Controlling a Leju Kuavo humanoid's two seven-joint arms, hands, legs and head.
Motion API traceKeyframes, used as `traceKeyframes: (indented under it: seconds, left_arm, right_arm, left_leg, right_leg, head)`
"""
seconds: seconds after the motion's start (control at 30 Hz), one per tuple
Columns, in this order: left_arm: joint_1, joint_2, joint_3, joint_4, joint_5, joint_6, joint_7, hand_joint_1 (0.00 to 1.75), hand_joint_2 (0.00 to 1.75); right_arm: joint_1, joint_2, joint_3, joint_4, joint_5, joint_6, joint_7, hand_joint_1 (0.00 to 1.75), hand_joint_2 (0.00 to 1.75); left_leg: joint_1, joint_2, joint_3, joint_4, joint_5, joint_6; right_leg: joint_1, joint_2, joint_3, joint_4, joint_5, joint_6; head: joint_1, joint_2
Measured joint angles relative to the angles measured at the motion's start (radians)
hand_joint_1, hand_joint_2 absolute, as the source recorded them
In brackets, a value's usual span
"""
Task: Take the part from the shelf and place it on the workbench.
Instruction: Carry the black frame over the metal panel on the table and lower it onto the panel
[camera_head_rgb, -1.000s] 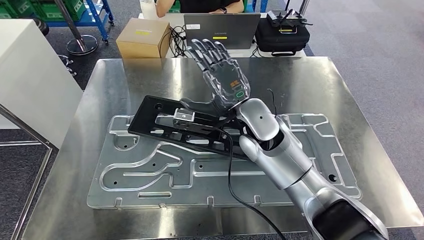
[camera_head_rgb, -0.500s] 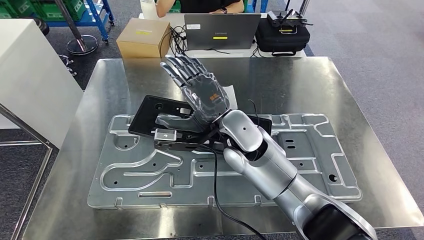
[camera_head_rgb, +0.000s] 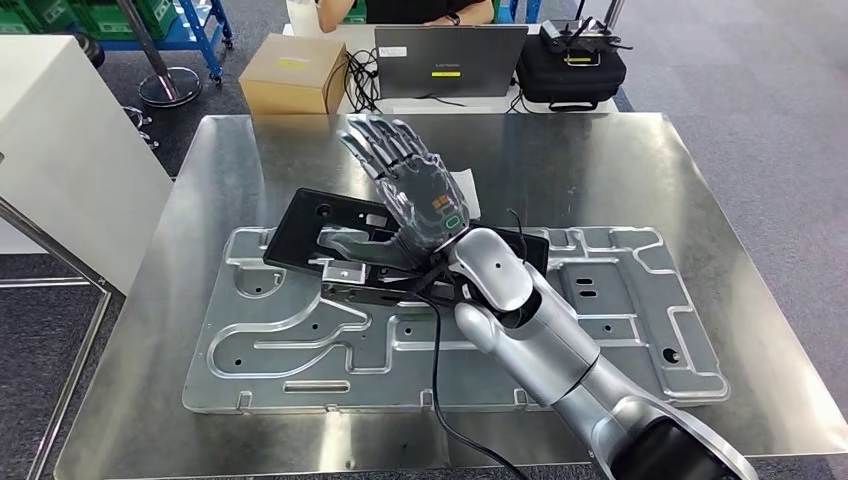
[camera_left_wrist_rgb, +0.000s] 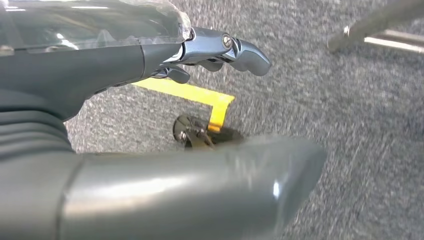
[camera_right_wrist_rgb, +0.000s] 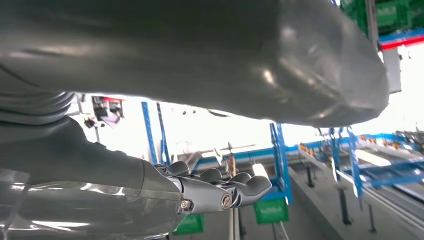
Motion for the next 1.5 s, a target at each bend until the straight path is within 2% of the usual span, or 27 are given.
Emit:
traceKeyframes:
  seconds: [0.03,0.07,0.1,0.17,0.3,0.37,0.43,0.5,0.53,0.57,0.63,0.7,0.8,0.83,0.9,0.97,1.0,1.03,1.07,1.13,1.2,1.27,1.33,1.37,1.4,1.47,1.5]
  left_arm:
    - [0.000,0.000,0.000,0.000,-0.003,0.002,0.002,0.00,0.00]
    - [0.000,0.000,0.000,0.000,-0.006,0.004,0.003,0.00,0.00]
    - [0.000,0.000,0.000,0.000,-0.009,0.005,0.004,0.00,0.00]
    - [-0.001,0.000,0.000,0.000,-0.012,0.005,0.004,0.00,0.00]
    - [-0.001,0.000,0.000,0.000,-0.014,0.003,0.003,0.00,0.00]
    - [-0.001,0.001,0.000,0.000,-0.014,0.002,0.002,0.00,0.00]
    - [-0.001,0.001,0.000,0.000,-0.013,0.002,0.003,0.00,0.00]
    - [-0.001,0.001,0.001,0.000,-0.013,0.003,0.005,0.00,0.00]
    - [-0.001,0.001,0.001,0.000,-0.013,0.004,0.008,0.00,0.00]
    - [-0.001,0.002,0.002,0.000,-0.013,0.005,0.010,0.00,0.00]
    - [-0.002,0.002,0.002,0.000,-0.013,0.007,0.015,0.00,0.00]
    - [-0.002,0.002,0.003,0.000,-0.014,0.008,0.019,0.00,0.00]
    - [-0.003,0.002,0.005,0.000,-0.015,0.008,0.022,0.00,0.00]
    - [-0.003,0.002,0.005,0.000,-0.015,0.008,0.022,0.00,0.00]
    - [-0.005,0.002,0.006,0.000,-0.019,0.007,0.023,0.00,0.00]
    - [-0.006,0.002,0.006,0.000,-0.021,0.006,0.023,0.00,0.00]
    - [-0.006,0.002,0.006,0.000,-0.022,0.006,0.023,0.00,0.00]
    - [-0.006,0.002,0.006,0.000,-0.022,0.005,0.023,0.00,0.00]
    - [-0.006,0.002,0.006,0.000,-0.022,0.005,0.023,0.00,0.00]
    - [-0.006,0.001,0.006,0.000,-0.022,0.005,0.025,0.00,0.00]
    - [-0.007,-0.003,0.006,0.000,-0.023,0.006,0.029,0.00,0.00]
    - [-0.008,-0.006,0.006,0.000,-0.023,0.008,0.033,0.00,0.00]
    - [-0.007,-0.006,0.007,0.000,-0.023,0.010,0.036,0.00,0.00]
    - [-0.006,-0.007,0.007,0.000,-0.023,0.011,0.037,0.00,0.00]
    - [-0.005,-0.007,0.007,0.000,-0.023,0.012,0.038,0.00,0.00]
    - [-0.005,-0.007,0.008,0.000,-0.023,0.012,0.039,0.00,0.00]
    - [-0.006,-0.007,0.008,0.000,-0.022,0.014,0.040,0.00,0.00]
  right_arm:
    - [0.008,-0.003,-0.003,0.003,0.001,0.000,0.000,0.00,0.00]
    - [0.013,-0.005,-0.006,0.005,0.002,0.000,0.000,0.00,0.00]
    - [0.016,-0.007,-0.009,0.007,0.004,-0.001,0.000,0.00,0.00]
    - [0.018,-0.011,-0.016,0.009,0.006,-0.003,0.001,0.00,0.00]
    - [0.029,-0.019,-0.027,0.008,0.008,-0.012,0.000,0.00,0.00]
    - [0.032,-0.021,-0.031,0.007,0.008,-0.015,-0.001,0.00,0.00]
    - [0.036,-0.021,-0.032,0.006,0.008,-0.015,-0.002,0.00,0.00]
    - [0.043,-0.022,-0.032,0.006,0.008,-0.014,-0.003,0.00,0.00]
    - [0.046,-0.023,-0.032,0.006,0.009,-0.014,-0.002,0.00,0.00]
    - [0.049,-0.024,-0.032,0.006,0.010,-0.014,-0.002,0.00,0.00]
    - [0.052,-0.026,-0.033,0.006,0.013,-0.014,-0.002,0.00,0.00]
    - [0.053,-0.027,-0.036,0.005,0.014,-0.016,-0.002,0.00,0.00]
    - [0.061,-0.030,-0.039,0.005,0.016,-0.018,-0.002,0.00,0.00]
    - [0.064,-0.031,-0.040,0.006,0.016,-0.018,-0.002,0.00,0.00]
    - [0.073,-0.034,-0.042,0.006,0.016,-0.019,-0.002,0.00,0.00]
    - [0.086,-0.036,-0.042,0.006,0.016,-0.020,-0.002,0.00,0.00]
    - [0.094,-0.036,-0.042,0.006,0.017,-0.021,-0.002,0.00,0.00]
    - [0.102,-0.037,-0.042,0.006,0.018,-0.022,-0.002,0.00,0.00]
    - [0.108,-0.037,-0.042,0.007,0.019,-0.023,-0.002,0.00,0.00]
    - [0.113,-0.037,-0.041,0.006,0.020,-0.026,-0.003,0.00,0.00]
    - [0.115,-0.035,-0.040,0.005,0.020,-0.034,-0.004,0.00,0.00]
    - [0.121,-0.030,-0.040,0.003,0.021,-0.048,-0.010,0.00,0.00]
    - [0.135,-0.023,-0.039,0.003,0.026,-0.065,-0.018,0.00,0.00]
    - [0.143,-0.017,-0.038,0.003,0.029,-0.071,-0.020,0.00,0.00]
    - [0.150,-0.011,-0.037,0.003,0.033,-0.077,-0.021,0.00,0.00]
    - [0.163,0.000,-0.034,0.004,0.038,-0.085,-0.025,0.00,0.00]
    - [0.171,0.005,-0.032,0.004,0.040,-0.089,-0.029,0.00,0.00]
  left_leg:
    - [-0.002,0.000,-0.003,0.004,0.000,-0.001]
    - [-0.002,0.000,-0.005,0.009,-0.001,-0.002]
    - [-0.003,-0.001,-0.008,0.015,-0.003,-0.004]
    - [-0.004,-0.001,-0.017,0.027,-0.005,-0.014]
    - [-0.002,-0.003,-0.029,0.035,0.002,-0.041]
    - [0.000,-0.005,-0.045,0.069,-0.035,-0.054]
    - [0.007,-0.006,-0.081,0.175,-0.117,-0.066]
    - [0.016,-0.006,-0.107,0.282,-0.173,-0.076]
    - [0.019,-0.006,-0.100,0.294,-0.173,-0.080]
    - [0.023,-0.006,-0.075,0.268,-0.155,-0.084]
    - [0.028,-0.006,0.014,0.137,-0.110,-0.090]
    - [0.025,-0.010,0.070,0.041,-0.091,-0.083]
    - [0.019,-0.013,0.063,0.028,-0.080,-0.062]
    - [0.020,-0.012,0.058,0.025,-0.072,-0.052]
    - [0.020,-0.008,0.039,0.020,-0.050,-0.031]
    - [0.013,-0.007,0.013,0.021,-0.030,-0.020]
    - [0.009,-0.007,-0.001,0.022,-0.020,-0.018]
    - [0.005,-0.007,-0.015,0.023,-0.011,-0.016]
    - [0.000,-0.007,-0.028,0.024,-0.002,-0.015]
    - [-0.007,-0.008,-0.050,0.027,0.015,-0.015]
    - [-0.012,-0.008,-0.062,0.027,0.030,-0.020]
    - [-0.011,-0.008,-0.066,0.024,0.046,-0.030]
    - [-0.009,-0.009,-0.071,0.023,0.050,-0.041]
    - [-0.008,-0.010,-0.078,0.036,0.030,-0.047]
    - [-0.006,-0.011,-0.089,0.066,-0.007,-0.054]
    - [0.004,-0.011,-0.115,0.176,-0.107,-0.068]
    - [0.010,-0.011,-0.124,0.235,-0.138,-0.075]
  right_leg:
    - [0.001,0.000,-0.007,0.007,0.015,-0.002]
    - [0.001,0.000,0.005,-0.025,0.048,-0.005]
    - [0.001,0.000,0.032,-0.085,0.088,-0.010]
    - [0.006,0.001,0.080,-0.191,0.134,-0.018]
    - [0.013,0.001,0.081,-0.230,0.150,-0.037]
    - [0.007,-0.002,0.073,-0.238,0.164,-0.054]
    - [0.006,-0.004,0.058,-0.241,0.179,-0.063]
    - [0.006,-0.005,0.038,-0.238,0.192,-0.063]
    - [0.005,-0.005,0.028,-0.235,0.197,-0.060]
    - [0.003,-0.005,0.018,-0.231,0.202,-0.057]
    - [-0.001,-0.005,0.001,-0.223,0.211,-0.047]
    - [-0.001,-0.005,-0.008,-0.219,0.222,-0.032]
    - [-0.001,-0.004,-0.012,-0.223,0.239,-0.010]
    - [-0.002,-0.003,-0.017,-0.219,0.233,-0.005]
    - [-0.003,-0.002,-0.043,-0.159,0.165,-0.002]
    - [0.001,-0.001,-0.081,-0.036,0.071,-0.004]
    - [0.004,-0.001,-0.092,0.019,0.049,-0.005]
    - [0.007,-0.001,-0.091,0.048,0.050,-0.008]
    - [0.011,-0.001,-0.073,0.046,0.069,-0.014]
    - [0.023,0.001,0.012,-0.052,0.116,-0.034]
    - [0.034,0.000,0.103,-0.185,0.117,-0.055]
    - [0.041,-0.001,0.135,-0.245,0.110,-0.065]
    - [0.038,-0.004,0.128,-0.259,0.131,-0.072]
    - [0.034,-0.006,0.122,-0.265,0.143,-0.077]
    - [0.029,-0.009,0.113,-0.271,0.157,-0.082]
    - [0.027,-0.011,0.086,-0.271,0.179,-0.085]
    - [0.026,-0.012,0.070,-0.270,0.191,-0.084]
  head:
    - [0.000,0.000]
    - [0.000,0.000]
    - [0.000,0.000]
    - [0.000,0.000]
    - [-0.001,0.000]
    - [-0.003,0.000]
    - [-0.006,0.000]
    - [-0.008,0.000]
    - [-0.008,0.000]
    - [-0.008,0.000]
    - [-0.009,0.000]
    - [-0.008,0.000]
    - [-0.008,0.000]
    - [-0.007,0.000]
    - [-0.006,0.000]
    - [-0.006,0.000]
    - [-0.006,0.000]
    - [-0.006,0.000]
    - [-0.006,0.000]
    - [-0.006,0.000]
    - [-0.007,0.000]
    - [-0.005,0.000]
    - [-0.002,0.000]
    - [-0.003,0.000]
    - [-0.005,0.000]
    - [-0.009,0.000]
    - [-0.009,0.000]
